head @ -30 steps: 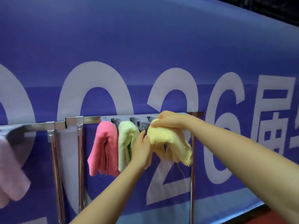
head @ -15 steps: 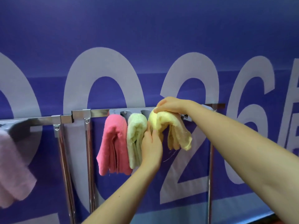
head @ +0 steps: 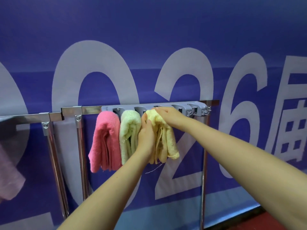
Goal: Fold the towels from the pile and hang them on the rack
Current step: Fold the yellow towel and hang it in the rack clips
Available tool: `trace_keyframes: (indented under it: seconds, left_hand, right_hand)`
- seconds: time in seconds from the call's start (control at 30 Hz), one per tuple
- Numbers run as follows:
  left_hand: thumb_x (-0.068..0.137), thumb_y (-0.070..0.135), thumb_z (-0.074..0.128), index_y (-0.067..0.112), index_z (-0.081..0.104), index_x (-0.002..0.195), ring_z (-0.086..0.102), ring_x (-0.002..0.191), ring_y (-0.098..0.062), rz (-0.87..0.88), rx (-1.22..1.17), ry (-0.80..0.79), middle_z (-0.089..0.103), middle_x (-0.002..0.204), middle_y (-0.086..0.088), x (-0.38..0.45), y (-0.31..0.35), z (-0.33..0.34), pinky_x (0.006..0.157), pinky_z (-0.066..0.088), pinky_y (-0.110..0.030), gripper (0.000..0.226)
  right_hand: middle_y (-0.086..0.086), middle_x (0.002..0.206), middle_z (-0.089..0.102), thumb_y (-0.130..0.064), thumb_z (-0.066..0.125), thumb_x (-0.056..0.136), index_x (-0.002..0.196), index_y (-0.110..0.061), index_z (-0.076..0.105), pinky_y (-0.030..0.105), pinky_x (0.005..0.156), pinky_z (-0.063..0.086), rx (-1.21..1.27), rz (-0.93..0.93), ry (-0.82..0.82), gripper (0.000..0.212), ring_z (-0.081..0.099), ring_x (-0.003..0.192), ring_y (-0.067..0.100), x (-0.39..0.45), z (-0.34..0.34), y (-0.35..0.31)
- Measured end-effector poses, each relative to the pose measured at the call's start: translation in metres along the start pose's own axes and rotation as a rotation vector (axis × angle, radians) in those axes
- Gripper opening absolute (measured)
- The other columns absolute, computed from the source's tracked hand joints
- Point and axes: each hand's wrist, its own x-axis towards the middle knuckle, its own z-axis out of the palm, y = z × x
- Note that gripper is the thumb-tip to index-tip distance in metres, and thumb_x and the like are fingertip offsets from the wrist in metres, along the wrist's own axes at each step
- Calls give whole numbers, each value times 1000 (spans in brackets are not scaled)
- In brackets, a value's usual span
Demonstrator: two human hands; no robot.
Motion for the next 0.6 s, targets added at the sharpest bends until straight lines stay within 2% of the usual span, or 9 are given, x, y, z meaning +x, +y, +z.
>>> trace_keyframes:
  seconds: [0.07,0.1,0.17,0.2,0.27,0.33,0.4,0.47,0.6]
  left_hand:
    - [102,42,31,40,51,134,61,105,-16,-62,-98,3,66,113,1,2,2,-2,102,46,-40,37]
    - [101,45,34,39,61,119,64,98,-13,-88,-133,9,69,103,3,3,2,-2,98,48,-38,33]
    - [101,46,36,40,65,96,64,92,-9,-101,-138,-1,70,93,6,2,2,-4,95,49,-35,30]
    - [101,46,36,39,66,98,65,94,-10,-100,-123,-9,71,96,4,1,3,-5,96,49,-36,31]
    - [101,43,35,36,64,119,64,100,-12,-104,-91,-25,71,108,-1,-2,5,-7,95,49,-35,35]
    - [100,40,33,33,57,130,63,103,-14,-95,-40,-37,69,114,-2,-4,6,-10,96,48,-35,39]
    - [94,43,32,33,56,130,64,106,-17,-91,27,-60,69,114,-2,-6,2,-12,100,48,-42,44]
    - [89,46,32,30,56,127,64,106,-20,-94,45,-75,69,112,-3,-6,-7,-14,100,48,-46,48]
    - [85,44,34,23,58,123,65,106,-23,-114,60,-87,69,112,-5,-16,-11,-13,98,49,-49,50]
  right_hand:
    - [-5,140,52,-48,34,100,136,-32,52,33,110,36,66,25,-11,44,48,127,13,-9,7,6]
    - [-5,144,47,-47,32,101,141,-32,46,30,112,33,102,27,0,44,44,131,14,-13,11,7]
    - [-5,146,45,-44,30,103,144,-30,41,23,108,29,197,32,33,44,40,135,14,-22,19,6]
    - [-4,144,46,-45,29,103,143,-30,41,23,106,30,262,48,43,45,42,134,14,-26,23,6]
    - [-1,136,55,-57,32,98,137,-30,49,30,106,37,389,145,63,50,51,125,17,-35,32,9]
    - [2,116,66,-66,33,93,121,-26,61,34,96,46,404,263,75,56,61,107,19,-47,41,21]
    - [6,101,69,-53,36,98,105,-20,64,33,85,50,398,341,104,44,64,94,20,-60,49,37]
    - [6,91,67,-37,40,99,103,-15,64,27,71,50,435,366,140,32,62,81,17,-74,56,53]
    - [4,87,66,-34,57,93,104,-12,62,28,64,52,633,489,199,25,61,74,14,-95,71,74]
